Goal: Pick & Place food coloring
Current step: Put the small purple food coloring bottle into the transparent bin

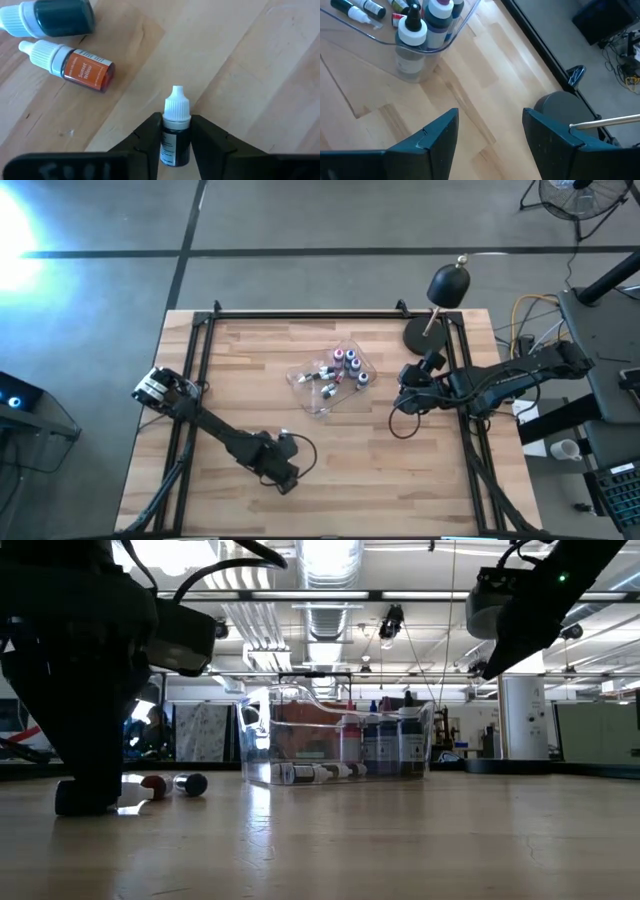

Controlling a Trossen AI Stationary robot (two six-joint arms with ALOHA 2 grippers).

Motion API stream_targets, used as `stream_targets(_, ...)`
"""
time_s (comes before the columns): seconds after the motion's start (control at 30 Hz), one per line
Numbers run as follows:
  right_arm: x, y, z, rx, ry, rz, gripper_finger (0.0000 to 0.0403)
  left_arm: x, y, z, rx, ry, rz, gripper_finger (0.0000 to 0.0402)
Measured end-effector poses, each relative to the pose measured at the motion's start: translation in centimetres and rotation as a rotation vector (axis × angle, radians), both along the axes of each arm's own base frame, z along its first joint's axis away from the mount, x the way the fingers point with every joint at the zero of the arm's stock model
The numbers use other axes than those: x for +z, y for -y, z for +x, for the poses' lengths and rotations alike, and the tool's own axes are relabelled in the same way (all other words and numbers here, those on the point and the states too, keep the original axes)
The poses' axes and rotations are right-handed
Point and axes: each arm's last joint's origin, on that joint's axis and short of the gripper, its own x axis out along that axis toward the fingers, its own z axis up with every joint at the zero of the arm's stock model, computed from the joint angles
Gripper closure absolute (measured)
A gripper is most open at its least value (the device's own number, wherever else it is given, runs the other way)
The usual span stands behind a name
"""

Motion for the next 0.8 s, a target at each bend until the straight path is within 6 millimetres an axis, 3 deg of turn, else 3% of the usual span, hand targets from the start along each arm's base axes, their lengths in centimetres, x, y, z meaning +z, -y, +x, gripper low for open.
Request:
stream_targets(0.27, 1.1, 0.0, 0.1, -0.019, 0.081, 0.032, 0.0188, 1.2, 0.1, 0.5, -0.020, -0.019, -0.030, 0.0364)
stream_targets(0.4, 2.4, 0.0, 0.1, -0.020, 0.140, 0.039, 0.0188, 3.0, -0.4, 0.5, -0.003, 0.007, -0.006, 0.0372)
stream_targets(0.53, 3.7, 0.1, -0.3, -0.019, 0.195, 0.050, 0.0188, 6.9, -1.9, 0.0, 0.061, 0.077, 0.120, 0.0374)
stream_targets(0.63, 4.5, 0.1, -0.6, -0.019, 0.231, 0.058, 0.0188, 11.4, -3.8, -0.1, 0.173, 0.249, 0.275, 0.0374)
stream_targets(0.73, 5.1, 0.2, -0.8, -0.019, 0.257, 0.064, 0.0188, 15.0, -6.4, 0.1, 0.291, 0.433, 0.408, 0.0375)
stream_targets(0.8, 5.5, 0.2, -0.8, -0.023, 0.276, 0.070, 0.0188, 16.0, -8.7, 0.9, 0.295, 0.464, 0.431, 0.0375)
